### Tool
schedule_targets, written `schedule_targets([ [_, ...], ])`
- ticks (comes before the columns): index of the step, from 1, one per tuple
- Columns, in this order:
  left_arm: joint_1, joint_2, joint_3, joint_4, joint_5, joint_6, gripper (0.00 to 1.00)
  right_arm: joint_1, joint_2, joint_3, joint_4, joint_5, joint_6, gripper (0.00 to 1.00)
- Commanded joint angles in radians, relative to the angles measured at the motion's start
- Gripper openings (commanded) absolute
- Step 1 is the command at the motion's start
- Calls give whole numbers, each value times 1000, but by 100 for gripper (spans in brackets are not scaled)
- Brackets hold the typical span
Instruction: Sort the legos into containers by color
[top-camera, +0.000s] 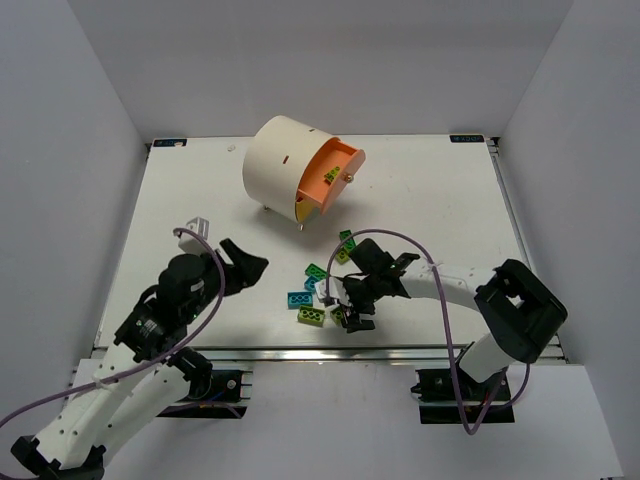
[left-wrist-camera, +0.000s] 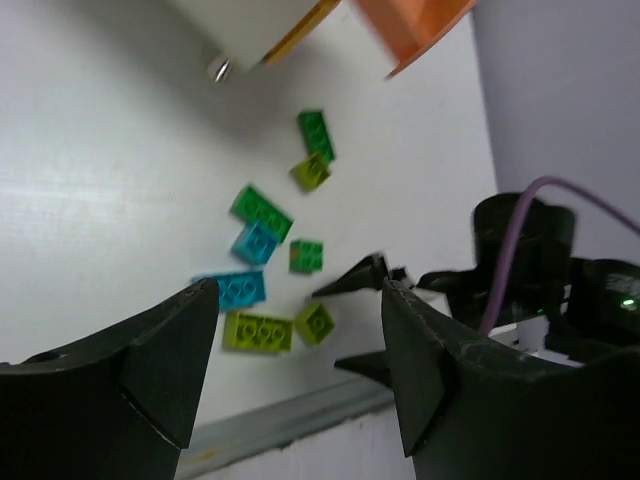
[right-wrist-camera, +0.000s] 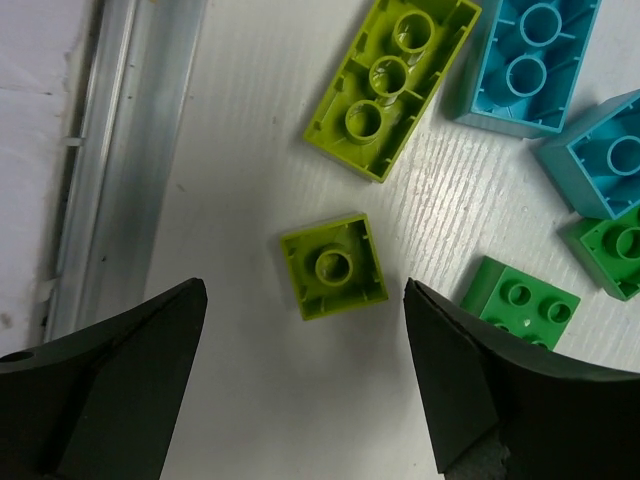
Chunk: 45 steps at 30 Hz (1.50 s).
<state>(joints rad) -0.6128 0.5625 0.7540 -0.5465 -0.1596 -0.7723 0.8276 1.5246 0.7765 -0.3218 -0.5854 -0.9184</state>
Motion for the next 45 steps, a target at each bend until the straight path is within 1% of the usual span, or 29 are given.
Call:
schedule_targets([
  [1, -5, -48, -86, -104, 58, -153, 76, 27, 25, 23, 89, 70, 13, 85],
  [4, -5, -38, -143, -121, 90, -199, 76, 47, 55, 32, 107, 102, 9, 84],
  [6, -5, -9, -168, -124, 136, -216, 75, 57, 83, 38, 118, 121, 12, 81],
  [8, -5, 46, -176, -130, 158, -223, 75, 61, 95, 44, 125, 127, 12, 75],
  [9, -5, 63, -188, -127, 195, -225, 75, 64, 98, 47, 127, 128, 9, 72],
  [10, -5, 88, -193, -125, 201, -223, 75, 67, 98, 52, 127, 127, 9, 68],
  [11, -5, 97, -200, -119, 212, -223, 75, 67, 94, 53, 122, 124, 9, 57],
  [12, -5, 105, -220, -103, 232, -223, 74, 67, 88, 53, 121, 122, 9, 50],
  [13, -5, 120, -231, -92, 242, -223, 74, 67, 71, 50, 112, 119, 3, 38],
  [15, -5, 132, -264, -60, 281, -223, 74, 65, 49, 44, 90, 110, -13, 30],
  [17, -5, 160, -289, -20, 313, -225, 74, 59, -6, 34, 40, 98, -54, 20],
  [19, -5, 177, -312, 14, 365, -222, 75, 58, -84, 38, -31, 81, -79, 13],
  [20, -5, 203, -318, 58, 385, -214, 75, 54, -113, 53, -51, 56, -79, 11],
  [21, -5, 215, -321, 78, 417, -209, 75, 51, -144, 69, -72, 41, -74, 9],
  [22, -5, 230, -324, 97, 433, -187, 75, 51, -200, 90, -94, 13, -36, 9],
  [25, -15, 307, -312, 163, 466, -128, 75, 45, -263, 193, -67, -10, 88, 4],
  [26, -15, 329, -306, 192, 474, -113, 75, 30, -265, 225, -34, -16, 196, 3],
  [27, -25, 370, -302, 206, 483, -98, 75, 22, -261, 301, -28, -21, 240, 3],
  [29, -25, 402, -303, 261, 502, -71, 75, -2, -238, 371, -10, -21, 315, 4],
  [30, -37, 430, -305, 278, 511, -67, 75, -11, -230, 426, 31, -21, 382, 5],
  [33, -56, 467, -312, 325, 522, -47, 76, -31, -204, 484, 139, 61, 482, 6],
  [37, -67, 542, -335, 388, 523, -82, 78, -67, -84, 628, 196, 238, 529, 4],
  [41, -88, 593, -366, 457, 513, -145, 79, -114, 21, 730, 248, 271, 552, 3],
  [43, -88, 606, -369, 465, 486, -168, 80, -125, 74, 760, 285, 289, 555, 3],
  [45, -99, 623, -363, 461, 464, -179, 80, -136, 118, 834, 280, 331, 555, 3],
])
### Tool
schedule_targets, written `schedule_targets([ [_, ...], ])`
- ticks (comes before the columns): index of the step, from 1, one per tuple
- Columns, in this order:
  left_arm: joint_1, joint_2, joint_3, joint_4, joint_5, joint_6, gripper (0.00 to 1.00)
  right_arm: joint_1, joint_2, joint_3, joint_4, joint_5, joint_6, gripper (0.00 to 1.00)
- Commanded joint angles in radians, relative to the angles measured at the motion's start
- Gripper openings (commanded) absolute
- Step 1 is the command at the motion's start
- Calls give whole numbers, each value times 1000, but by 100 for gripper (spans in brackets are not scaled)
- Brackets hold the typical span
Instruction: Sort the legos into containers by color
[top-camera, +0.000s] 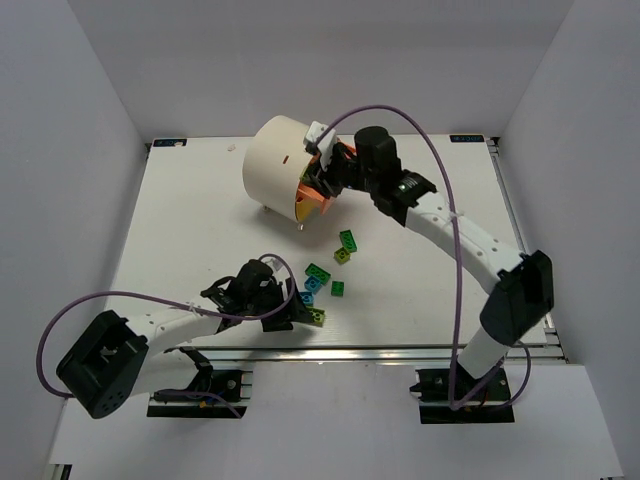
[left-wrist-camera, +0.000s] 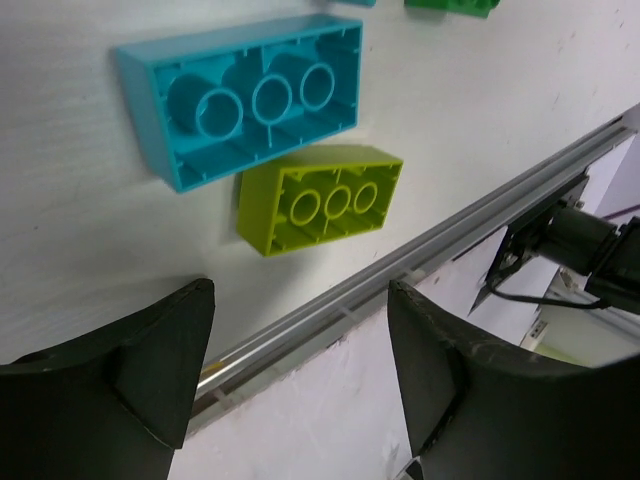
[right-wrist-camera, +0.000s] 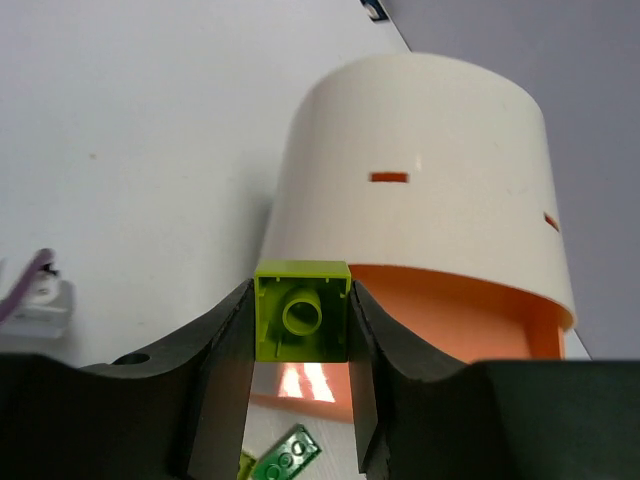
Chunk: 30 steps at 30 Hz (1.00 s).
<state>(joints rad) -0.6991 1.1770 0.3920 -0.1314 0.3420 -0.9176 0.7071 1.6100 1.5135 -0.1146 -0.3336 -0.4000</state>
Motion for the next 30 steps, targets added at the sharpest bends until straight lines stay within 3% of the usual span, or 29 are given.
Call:
schedule_targets([
  [1, -13, 13, 4, 42, -47, -46, 80, -27, 83, 131, 61, 102, 39, 3],
  [6, -31, 36, 18, 36, -80, -84, 81, -77, 174, 267, -22, 117, 35, 5],
  [14, -40, 46, 30, 30, -141, -174, 81, -120, 183, 272, -106, 56, -7, 27],
  [21, -50, 87, 74, -5, -167, -207, 82, -132, 177, 263, -132, 19, -7, 66],
  [24, -59, 127, 106, -23, -173, -210, 82, -135, 174, 264, -135, 19, 1, 76],
  [30, -89, 185, 160, -57, -195, -202, 82, -149, 125, 255, -123, 4, 35, 79],
])
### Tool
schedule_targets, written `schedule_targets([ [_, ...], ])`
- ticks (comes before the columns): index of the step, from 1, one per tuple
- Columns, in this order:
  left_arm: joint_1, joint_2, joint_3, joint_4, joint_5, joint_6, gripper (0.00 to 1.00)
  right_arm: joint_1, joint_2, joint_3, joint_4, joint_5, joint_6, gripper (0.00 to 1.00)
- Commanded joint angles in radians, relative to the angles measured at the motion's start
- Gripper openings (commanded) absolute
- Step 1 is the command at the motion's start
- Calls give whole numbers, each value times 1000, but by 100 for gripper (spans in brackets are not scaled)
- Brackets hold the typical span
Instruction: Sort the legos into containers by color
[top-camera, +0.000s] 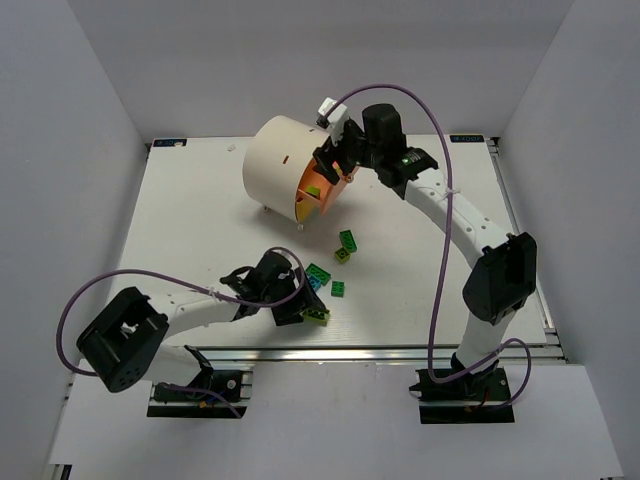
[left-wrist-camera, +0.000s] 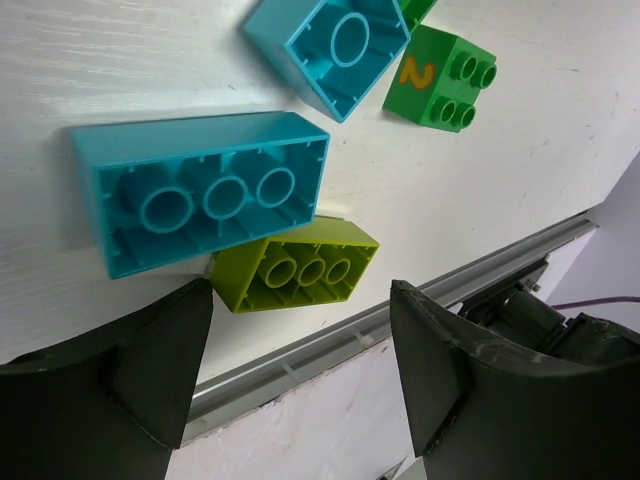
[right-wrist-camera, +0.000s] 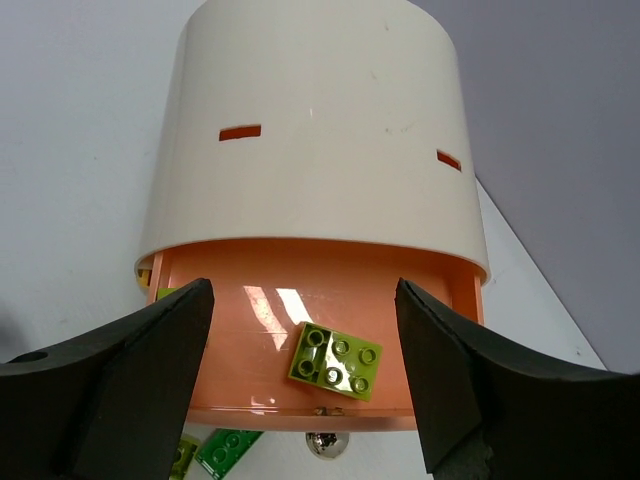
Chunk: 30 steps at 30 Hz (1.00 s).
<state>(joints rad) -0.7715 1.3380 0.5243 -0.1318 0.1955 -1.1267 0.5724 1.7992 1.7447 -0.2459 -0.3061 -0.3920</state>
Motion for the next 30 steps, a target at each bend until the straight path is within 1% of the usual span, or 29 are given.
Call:
schedule_targets([
  [1, -17, 33, 46, -75, -57, 8, 82, -14, -78, 18, 11, -39, 41, 79],
  [5, -37, 76, 107, -149, -97, 8, 82, -26, -161, -68, 48, -94, 62, 79],
  [9, -55, 124, 169, -230, -143, 4, 82, -31, -288, -192, 100, -152, 77, 80],
  [13, -55, 173, 223, -319, -172, -18, 83, -35, -371, -305, 131, -194, 81, 80],
  [16, -55, 236, 281, -385, -180, -24, 83, -42, -420, -350, 143, -205, 81, 81],
  [17, -55, 269, 296, -400, -212, -25, 83, -43, -429, -375, 148, -203, 81, 81],
  [18, -55, 283, 328, -413, -214, -25, 83, -46, -449, -384, 149, -205, 84, 81],
  [22, -64, 360, 416, -488, -237, -24, 83, -55, -477, -419, 155, -206, 97, 81],
  [23, -64, 371, 428, -497, -243, -22, 82, -55, -485, -428, 157, -206, 99, 81],
  [25, -74, 394, 450, -523, -260, -22, 75, -62, -498, -444, 161, -205, 105, 81],
  [27, -74, 401, 470, -538, -272, -22, 72, -65, -509, -453, 165, -202, 107, 81],
  [30, -95, 424, 493, -566, -294, -18, 71, -74, -518, -461, 168, -195, 105, 81],
])
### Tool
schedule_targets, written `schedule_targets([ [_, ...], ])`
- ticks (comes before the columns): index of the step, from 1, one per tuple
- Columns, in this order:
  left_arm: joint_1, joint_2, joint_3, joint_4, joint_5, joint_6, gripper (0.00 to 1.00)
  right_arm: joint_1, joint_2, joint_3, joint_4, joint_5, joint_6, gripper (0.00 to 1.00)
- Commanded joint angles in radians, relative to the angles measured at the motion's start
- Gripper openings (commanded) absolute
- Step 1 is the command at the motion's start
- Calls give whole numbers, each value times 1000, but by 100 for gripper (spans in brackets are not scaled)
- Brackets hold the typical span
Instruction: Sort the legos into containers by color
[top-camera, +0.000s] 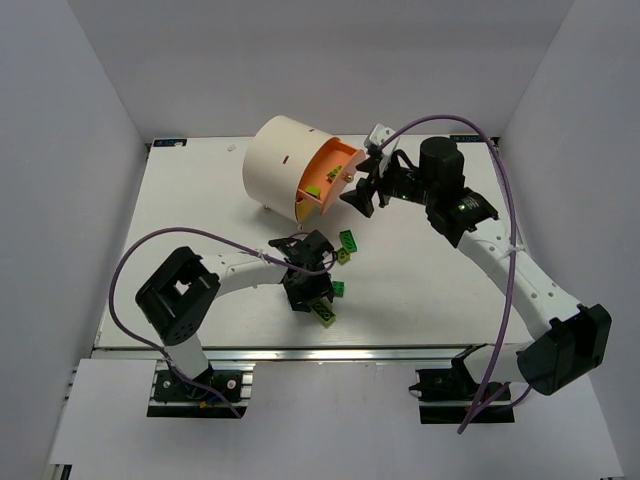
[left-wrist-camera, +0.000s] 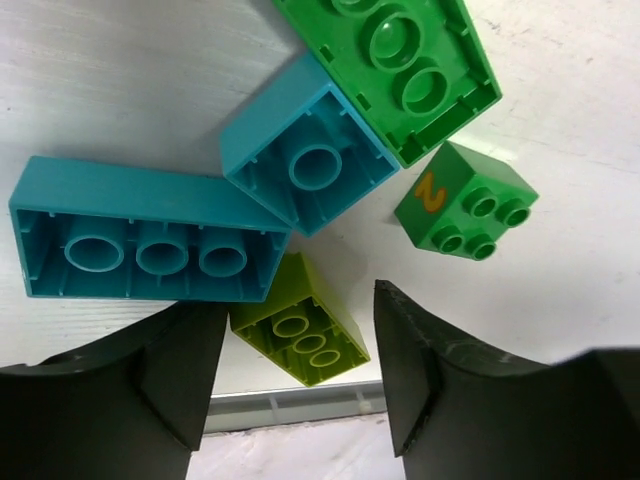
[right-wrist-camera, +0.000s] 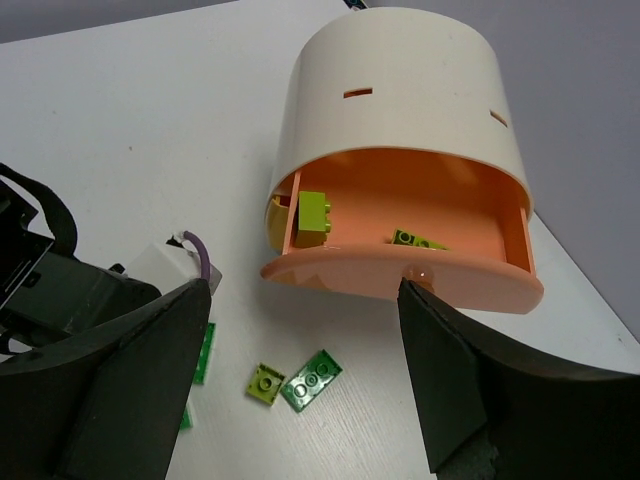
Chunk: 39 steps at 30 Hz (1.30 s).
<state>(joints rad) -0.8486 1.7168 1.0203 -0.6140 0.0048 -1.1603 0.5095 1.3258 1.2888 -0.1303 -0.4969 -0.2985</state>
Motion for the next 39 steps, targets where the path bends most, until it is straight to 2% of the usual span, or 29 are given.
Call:
schedule_targets([
  [1, -27, 62, 3, -105, -107, 20, 70, -15, -46, -9, 52, -5, 12, 81],
  [5, -49, 92, 37, -136, -141, 31, 65, -25, -59, -23, 47, -6, 12, 81],
  [8, -69, 116, 63, -161, -163, 42, 56, -35, -66, -36, 41, -11, 15, 81],
  [9, -78, 121, 67, -165, -166, 45, 52, -34, -69, -37, 40, -12, 15, 81],
  [10, -78, 127, 73, -174, -169, 51, 44, -34, -73, -43, 37, -15, 15, 81],
  [13, -98, 129, 102, -205, -195, 57, 29, -40, -85, -55, 15, -25, 16, 80],
  [14, -98, 121, 110, -213, -204, 59, 21, -43, -88, -63, 6, -26, 15, 80],
  [17, -119, 40, 121, -205, -227, 83, 11, -54, -111, -80, -20, -25, 16, 75],
  [19, -128, -66, 113, -182, -236, 109, 2, -65, -131, -101, -34, 6, 38, 65],
  [20, -129, -107, 104, -170, -238, 123, 0, -66, -135, -108, -38, 24, 45, 60],
  [21, -129, -150, 100, -162, -241, 140, 0, -69, -148, -124, -49, 46, 74, 46],
  [23, -103, -267, 104, -156, -247, 160, 0, -83, -154, -137, -61, 104, 102, 30],
  [24, -102, -301, 113, -164, -259, 171, 0, -91, -160, -144, -68, 122, 114, 17],
  [25, -102, -327, 130, -188, -288, 191, 0, -94, -162, -163, -74, 154, 142, 12],
  [27, -102, -387, 197, -208, -354, 218, 0, -107, -165, -178, -78, 164, 157, 9],
  [29, -93, -405, 256, -234, -432, 270, 0, -112, -163, -194, -92, 162, 171, 10],
  [35, -73, -336, 518, -231, -658, 450, 0, -121, -140, -258, -114, 106, 145, 26],
  [36, -61, -300, 594, -205, -725, 500, 0, -120, -142, -269, -115, 95, 125, 35],
  [39, -17, -223, 684, -101, -808, 629, 0, -117, -148, -328, -112, 57, 81, 50],
])
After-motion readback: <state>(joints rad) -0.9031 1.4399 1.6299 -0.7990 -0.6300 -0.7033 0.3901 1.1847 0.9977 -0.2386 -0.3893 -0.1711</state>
